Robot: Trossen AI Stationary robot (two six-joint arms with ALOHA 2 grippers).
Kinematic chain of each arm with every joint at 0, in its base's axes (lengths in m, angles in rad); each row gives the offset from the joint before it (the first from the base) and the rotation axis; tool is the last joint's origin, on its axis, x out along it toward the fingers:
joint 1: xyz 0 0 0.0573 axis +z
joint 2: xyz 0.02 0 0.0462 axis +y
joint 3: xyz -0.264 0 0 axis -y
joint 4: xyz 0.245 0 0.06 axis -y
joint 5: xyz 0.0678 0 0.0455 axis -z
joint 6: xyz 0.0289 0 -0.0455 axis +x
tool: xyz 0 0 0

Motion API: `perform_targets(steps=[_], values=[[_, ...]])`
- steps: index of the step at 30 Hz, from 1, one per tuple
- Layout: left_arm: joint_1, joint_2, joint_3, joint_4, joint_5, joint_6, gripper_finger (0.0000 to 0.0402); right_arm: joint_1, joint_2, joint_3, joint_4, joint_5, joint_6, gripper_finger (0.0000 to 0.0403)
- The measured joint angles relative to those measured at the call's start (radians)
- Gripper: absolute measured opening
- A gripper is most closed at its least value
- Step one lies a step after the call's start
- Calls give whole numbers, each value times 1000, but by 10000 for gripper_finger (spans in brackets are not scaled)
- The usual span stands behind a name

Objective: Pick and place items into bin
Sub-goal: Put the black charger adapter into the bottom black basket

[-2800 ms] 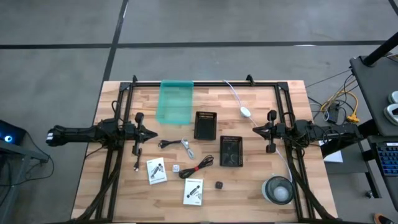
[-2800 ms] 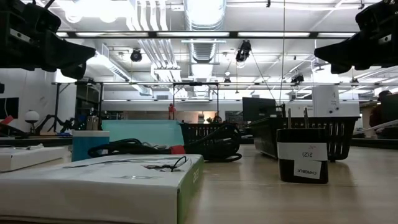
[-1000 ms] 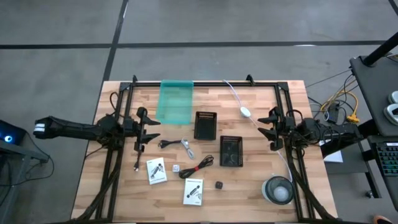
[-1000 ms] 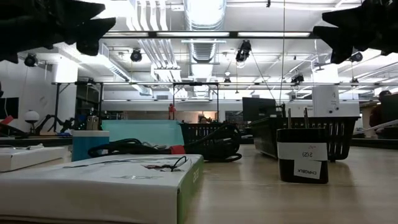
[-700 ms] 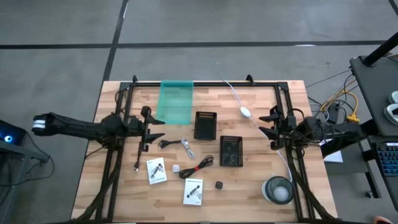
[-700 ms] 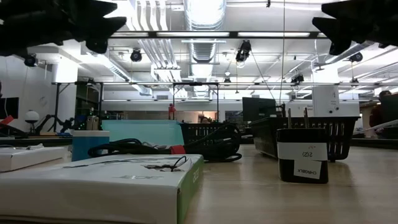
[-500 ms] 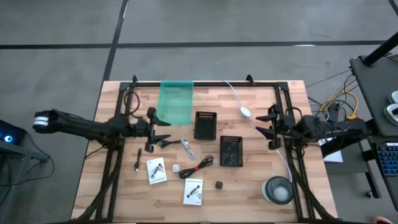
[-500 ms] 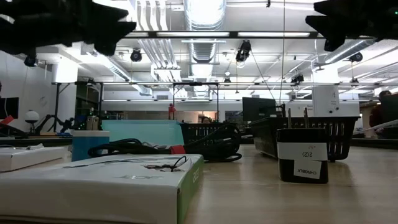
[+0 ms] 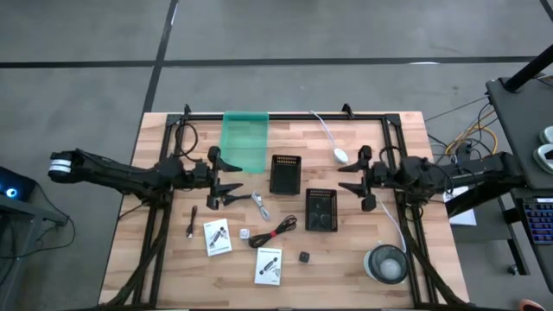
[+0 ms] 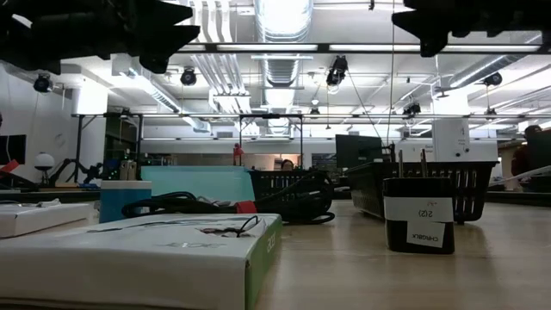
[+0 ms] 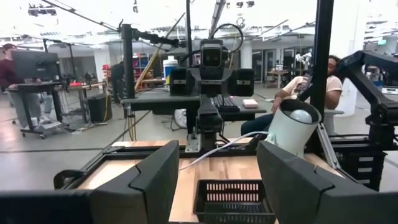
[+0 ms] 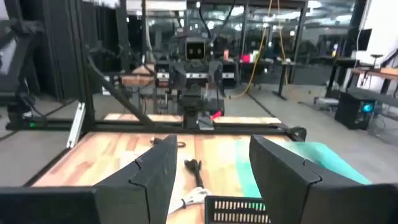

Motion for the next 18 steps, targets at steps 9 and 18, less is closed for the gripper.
perform_targets(steps=[9, 18], values=[[0, 61, 0, -4, 0, -3, 201, 0, 236, 150, -114, 7, -9, 191], [0, 149, 0, -1, 1, -53, 201, 0, 394, 389, -335, 8, -33, 196]])
